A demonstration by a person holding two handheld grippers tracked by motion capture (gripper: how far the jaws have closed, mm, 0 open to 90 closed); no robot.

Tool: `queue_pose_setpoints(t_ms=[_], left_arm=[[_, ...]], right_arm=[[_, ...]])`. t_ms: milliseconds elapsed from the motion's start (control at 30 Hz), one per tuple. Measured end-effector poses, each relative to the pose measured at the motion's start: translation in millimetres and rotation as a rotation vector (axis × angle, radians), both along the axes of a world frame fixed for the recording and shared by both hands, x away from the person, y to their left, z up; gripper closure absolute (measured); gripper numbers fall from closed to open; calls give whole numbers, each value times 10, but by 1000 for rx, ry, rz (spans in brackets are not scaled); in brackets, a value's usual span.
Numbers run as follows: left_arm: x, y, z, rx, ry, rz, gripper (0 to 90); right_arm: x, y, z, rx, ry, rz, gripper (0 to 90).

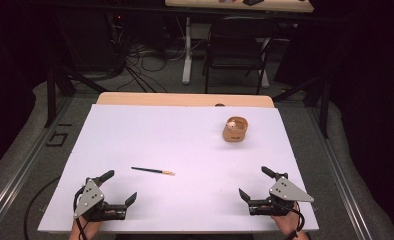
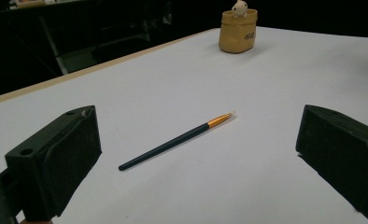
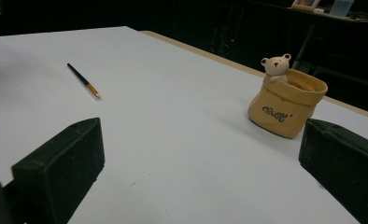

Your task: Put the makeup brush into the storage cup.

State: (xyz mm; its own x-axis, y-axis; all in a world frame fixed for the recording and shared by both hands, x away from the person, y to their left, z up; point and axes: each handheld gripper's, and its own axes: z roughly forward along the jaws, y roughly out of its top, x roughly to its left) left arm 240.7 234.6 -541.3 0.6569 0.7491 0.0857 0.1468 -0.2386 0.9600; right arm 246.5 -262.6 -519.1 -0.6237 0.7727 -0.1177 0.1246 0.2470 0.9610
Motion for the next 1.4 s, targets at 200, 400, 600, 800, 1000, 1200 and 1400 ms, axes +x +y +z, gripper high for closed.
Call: queue_pose_setpoints(t_ms=[200,400,600,800,1000,1200,1400], left_arm=[[15,-5,6,-1,1,-4,1],[85,-12,18,11,4,-10,1],[133,10,35,4,8,-15,3],[208,15,57,18,3,-17,3],[315,-19,90,53,14,-51,2],[434,-44,124,78,30,-85,2],[555,-77,139,95,46,-113,2]], right_arm=[[7,-4,-2,2,2,-2,0],[31,-2,-10,7,4,1,0],[35,-12,8,12,16,8,0],[39,18,-1,8,11,17,0],[43,-5,1,11,22,13,0],[43,3,-2,9,23,15,0],[38,-2,-2,13,22,13,0]])
